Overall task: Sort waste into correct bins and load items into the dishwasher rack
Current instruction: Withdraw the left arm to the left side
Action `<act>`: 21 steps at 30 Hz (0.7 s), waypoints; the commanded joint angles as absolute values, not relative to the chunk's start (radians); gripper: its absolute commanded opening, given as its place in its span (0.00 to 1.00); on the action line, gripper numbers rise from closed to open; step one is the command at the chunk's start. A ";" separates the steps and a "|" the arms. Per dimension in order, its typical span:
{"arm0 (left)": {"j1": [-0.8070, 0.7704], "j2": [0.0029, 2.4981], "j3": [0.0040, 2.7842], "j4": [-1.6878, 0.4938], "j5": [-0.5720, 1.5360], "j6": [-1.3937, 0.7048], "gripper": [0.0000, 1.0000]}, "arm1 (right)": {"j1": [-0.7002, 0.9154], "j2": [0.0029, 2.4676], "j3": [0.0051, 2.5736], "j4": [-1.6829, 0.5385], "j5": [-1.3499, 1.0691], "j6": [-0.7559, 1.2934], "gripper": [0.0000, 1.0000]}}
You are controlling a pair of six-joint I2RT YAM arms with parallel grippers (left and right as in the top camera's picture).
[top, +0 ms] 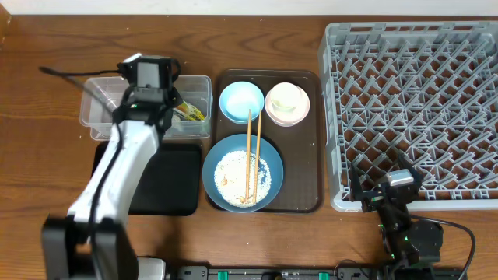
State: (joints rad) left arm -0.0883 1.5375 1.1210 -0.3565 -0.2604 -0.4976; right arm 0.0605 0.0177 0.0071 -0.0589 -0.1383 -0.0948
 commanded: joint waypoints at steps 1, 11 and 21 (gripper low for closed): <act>-0.080 1.406 1.130 -0.373 -0.081 -0.504 0.07 | 0.066 0.019 0.006 -0.063 -0.139 -0.083 0.99; 0.202 1.176 1.130 -0.464 0.341 -0.605 0.09 | 0.066 0.019 0.006 -0.063 -0.139 -0.083 0.99; 0.569 1.174 1.130 -0.583 0.658 -0.660 0.73 | 0.066 0.019 0.006 -0.018 -0.252 0.001 0.99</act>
